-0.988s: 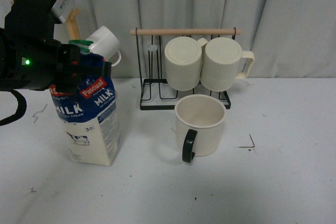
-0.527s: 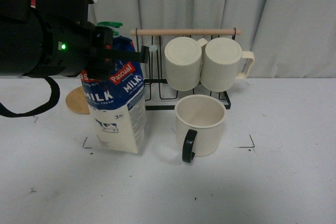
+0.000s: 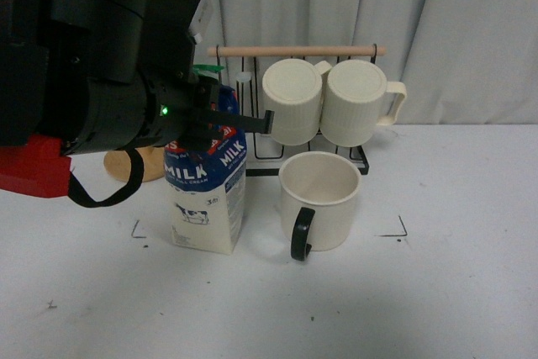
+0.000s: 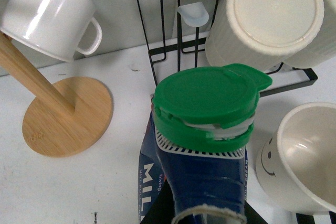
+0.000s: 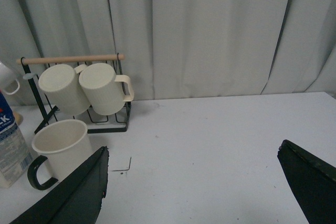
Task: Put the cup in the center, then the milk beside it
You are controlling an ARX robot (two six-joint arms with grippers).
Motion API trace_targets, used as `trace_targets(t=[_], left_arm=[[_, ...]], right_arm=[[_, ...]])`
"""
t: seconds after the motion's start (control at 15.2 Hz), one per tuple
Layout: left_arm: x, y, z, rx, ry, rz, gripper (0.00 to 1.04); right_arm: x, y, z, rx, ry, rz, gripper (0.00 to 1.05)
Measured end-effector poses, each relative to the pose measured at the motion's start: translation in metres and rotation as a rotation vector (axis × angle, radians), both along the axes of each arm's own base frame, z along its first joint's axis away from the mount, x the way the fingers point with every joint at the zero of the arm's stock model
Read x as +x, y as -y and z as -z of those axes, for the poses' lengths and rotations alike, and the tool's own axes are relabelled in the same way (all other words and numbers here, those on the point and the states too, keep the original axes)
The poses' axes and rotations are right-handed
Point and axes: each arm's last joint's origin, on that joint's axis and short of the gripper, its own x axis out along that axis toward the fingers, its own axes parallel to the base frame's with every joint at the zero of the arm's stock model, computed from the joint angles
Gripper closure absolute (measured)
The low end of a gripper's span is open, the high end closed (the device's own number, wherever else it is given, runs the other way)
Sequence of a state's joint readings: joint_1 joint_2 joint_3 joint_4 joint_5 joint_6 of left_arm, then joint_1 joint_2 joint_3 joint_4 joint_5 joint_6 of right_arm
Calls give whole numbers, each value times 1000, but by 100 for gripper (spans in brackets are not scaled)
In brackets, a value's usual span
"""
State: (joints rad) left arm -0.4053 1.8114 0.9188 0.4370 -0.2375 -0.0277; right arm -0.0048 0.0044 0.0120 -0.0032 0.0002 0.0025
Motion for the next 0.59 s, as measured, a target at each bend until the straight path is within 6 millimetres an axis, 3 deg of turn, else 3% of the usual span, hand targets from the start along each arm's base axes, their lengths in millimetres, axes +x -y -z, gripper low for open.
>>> trace_targets(t=[0.53, 0.59], left_arm=[[2, 14, 4, -86, -19, -16, 101], [2, 15, 3, -110, -24, -19, 91]], right_arm=[[0, 0, 0, 0, 0, 0, 6], [0, 0, 0, 0, 0, 0, 6]])
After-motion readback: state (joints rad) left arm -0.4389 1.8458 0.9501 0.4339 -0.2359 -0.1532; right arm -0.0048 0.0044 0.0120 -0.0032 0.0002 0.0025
